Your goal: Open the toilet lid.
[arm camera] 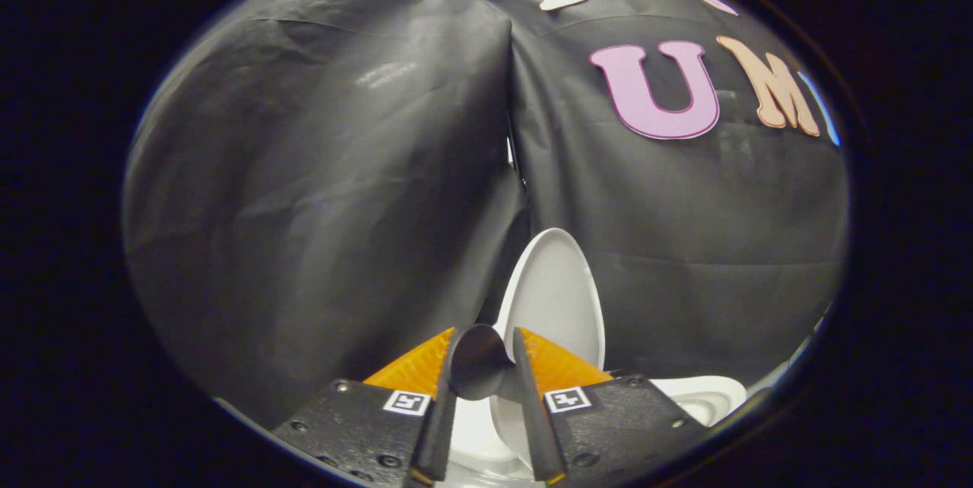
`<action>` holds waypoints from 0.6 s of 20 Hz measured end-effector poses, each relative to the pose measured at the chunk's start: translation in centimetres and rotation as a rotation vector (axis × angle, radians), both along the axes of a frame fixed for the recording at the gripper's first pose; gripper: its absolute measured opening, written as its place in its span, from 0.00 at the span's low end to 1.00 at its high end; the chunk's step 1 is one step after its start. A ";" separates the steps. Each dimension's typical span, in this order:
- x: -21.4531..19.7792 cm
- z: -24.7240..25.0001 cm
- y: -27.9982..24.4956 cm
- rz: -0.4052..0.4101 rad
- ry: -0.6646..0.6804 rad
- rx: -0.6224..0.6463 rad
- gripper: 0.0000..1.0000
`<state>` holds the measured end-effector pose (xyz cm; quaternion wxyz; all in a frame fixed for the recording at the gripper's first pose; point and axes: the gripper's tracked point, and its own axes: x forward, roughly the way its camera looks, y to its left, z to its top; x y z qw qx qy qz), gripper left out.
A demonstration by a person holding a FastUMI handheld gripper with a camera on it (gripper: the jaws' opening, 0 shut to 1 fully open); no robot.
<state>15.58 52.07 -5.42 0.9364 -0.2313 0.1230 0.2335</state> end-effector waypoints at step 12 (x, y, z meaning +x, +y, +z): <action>-1.8 5.3 0.4 0.144 -0.110 0.093 0.98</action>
